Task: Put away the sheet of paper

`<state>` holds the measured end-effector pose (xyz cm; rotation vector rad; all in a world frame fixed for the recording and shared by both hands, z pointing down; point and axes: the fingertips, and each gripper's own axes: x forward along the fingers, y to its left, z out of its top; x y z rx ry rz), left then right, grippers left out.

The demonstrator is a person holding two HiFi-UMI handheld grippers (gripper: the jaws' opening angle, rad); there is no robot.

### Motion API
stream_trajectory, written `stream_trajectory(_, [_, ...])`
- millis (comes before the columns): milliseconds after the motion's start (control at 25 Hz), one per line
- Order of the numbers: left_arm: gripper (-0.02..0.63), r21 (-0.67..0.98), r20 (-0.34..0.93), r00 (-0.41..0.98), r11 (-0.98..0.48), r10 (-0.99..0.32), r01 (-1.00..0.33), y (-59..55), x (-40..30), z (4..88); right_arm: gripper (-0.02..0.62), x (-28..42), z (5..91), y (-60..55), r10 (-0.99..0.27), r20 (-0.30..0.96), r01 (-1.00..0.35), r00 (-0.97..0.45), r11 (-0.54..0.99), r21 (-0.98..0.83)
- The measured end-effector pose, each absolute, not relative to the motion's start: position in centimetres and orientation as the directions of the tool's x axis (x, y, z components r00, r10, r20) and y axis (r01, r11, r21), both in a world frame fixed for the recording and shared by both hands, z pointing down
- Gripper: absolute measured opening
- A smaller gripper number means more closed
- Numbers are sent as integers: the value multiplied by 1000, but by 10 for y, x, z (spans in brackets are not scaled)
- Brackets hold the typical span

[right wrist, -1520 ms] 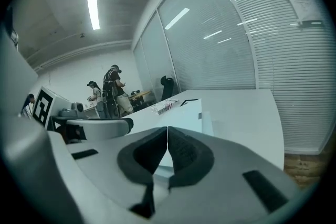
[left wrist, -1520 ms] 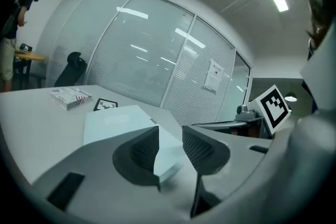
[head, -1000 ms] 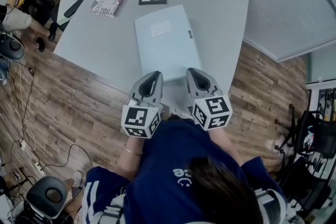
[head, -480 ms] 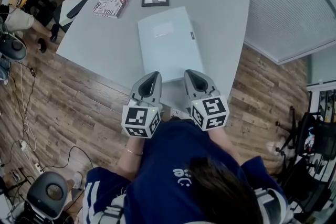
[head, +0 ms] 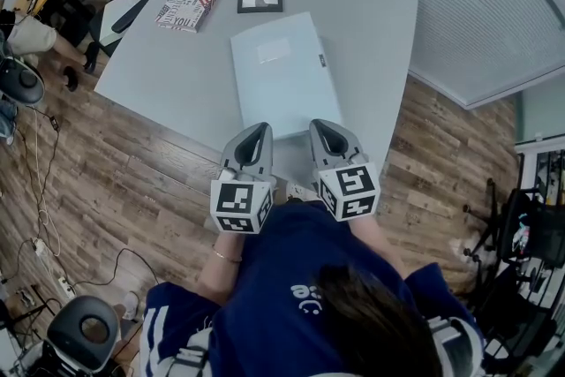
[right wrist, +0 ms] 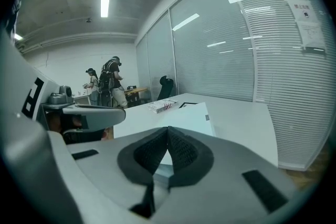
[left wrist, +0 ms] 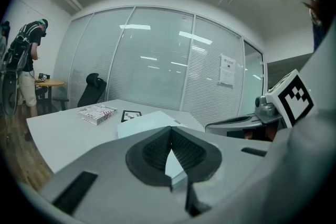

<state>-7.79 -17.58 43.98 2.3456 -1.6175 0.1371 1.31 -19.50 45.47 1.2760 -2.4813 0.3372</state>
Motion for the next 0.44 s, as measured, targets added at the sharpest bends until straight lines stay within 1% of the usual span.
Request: stream_trajectory(440, [5, 147, 238, 380, -354, -894, -924, -178, -65, 440, 8, 22, 457, -197, -749, 392, -823, -535, 566, -42])
